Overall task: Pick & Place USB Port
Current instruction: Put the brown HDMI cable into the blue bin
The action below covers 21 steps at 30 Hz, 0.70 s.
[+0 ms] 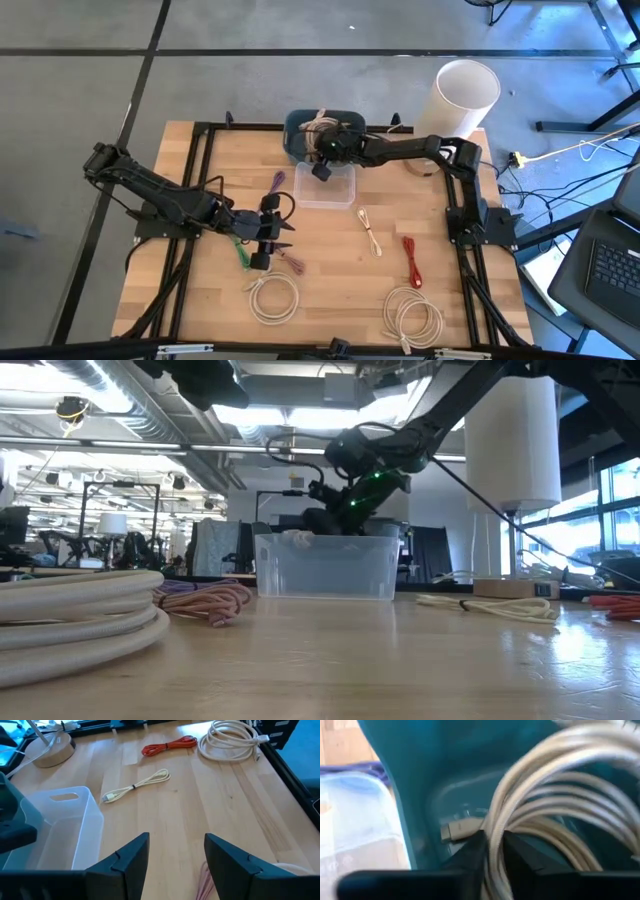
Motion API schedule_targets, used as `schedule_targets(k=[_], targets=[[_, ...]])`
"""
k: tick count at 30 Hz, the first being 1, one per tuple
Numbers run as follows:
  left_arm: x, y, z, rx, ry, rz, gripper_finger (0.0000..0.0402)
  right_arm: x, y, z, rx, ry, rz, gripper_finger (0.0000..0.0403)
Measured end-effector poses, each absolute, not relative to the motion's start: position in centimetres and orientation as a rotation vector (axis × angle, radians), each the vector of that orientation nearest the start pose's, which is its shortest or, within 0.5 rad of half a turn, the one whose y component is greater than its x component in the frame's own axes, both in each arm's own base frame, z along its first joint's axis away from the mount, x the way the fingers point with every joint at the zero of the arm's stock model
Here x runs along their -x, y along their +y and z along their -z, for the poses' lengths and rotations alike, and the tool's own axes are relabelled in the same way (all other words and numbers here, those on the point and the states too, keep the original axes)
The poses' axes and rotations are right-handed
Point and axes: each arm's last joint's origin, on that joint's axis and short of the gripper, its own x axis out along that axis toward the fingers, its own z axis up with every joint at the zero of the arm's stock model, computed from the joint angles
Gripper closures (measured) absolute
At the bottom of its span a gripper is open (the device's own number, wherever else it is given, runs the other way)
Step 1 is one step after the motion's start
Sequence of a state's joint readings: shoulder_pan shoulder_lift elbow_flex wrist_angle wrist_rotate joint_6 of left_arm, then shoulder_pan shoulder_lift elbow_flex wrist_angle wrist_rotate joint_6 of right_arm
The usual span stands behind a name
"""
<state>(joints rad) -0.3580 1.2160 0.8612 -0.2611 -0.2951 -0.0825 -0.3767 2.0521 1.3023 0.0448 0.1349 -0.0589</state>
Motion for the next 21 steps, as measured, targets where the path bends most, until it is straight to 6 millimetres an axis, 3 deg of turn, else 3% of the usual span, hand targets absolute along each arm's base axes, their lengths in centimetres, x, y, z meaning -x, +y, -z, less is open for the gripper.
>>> schedule_targets(k=[5, 9, 15, 21], targets=[[-24.3, -8.2, -26.7, -0.117, 0.586, 0.038, 0.0217, -41.0, -16.3, -16.0, -0.025, 0.699, 0.465, 0.0240], [-24.3, -8.2, -26.7, -0.118, 0.589, 0.038, 0.0217, -41.5, -16.0, -16.9, -0.030, 0.701, 0.461, 0.0209], [-24.3, -8.2, -26.7, -0.112, 0.591, 0.036, 0.0217, -43.0, -13.5, -19.5, 0.156, 0.687, 0.477, 0.0221], [-24.1, -8.2, -26.4, -0.086, 0.625, 0.026, 0.0217, -43.1, -8.1, -23.4, 0.357, 0.773, 0.409, 0.0256]])
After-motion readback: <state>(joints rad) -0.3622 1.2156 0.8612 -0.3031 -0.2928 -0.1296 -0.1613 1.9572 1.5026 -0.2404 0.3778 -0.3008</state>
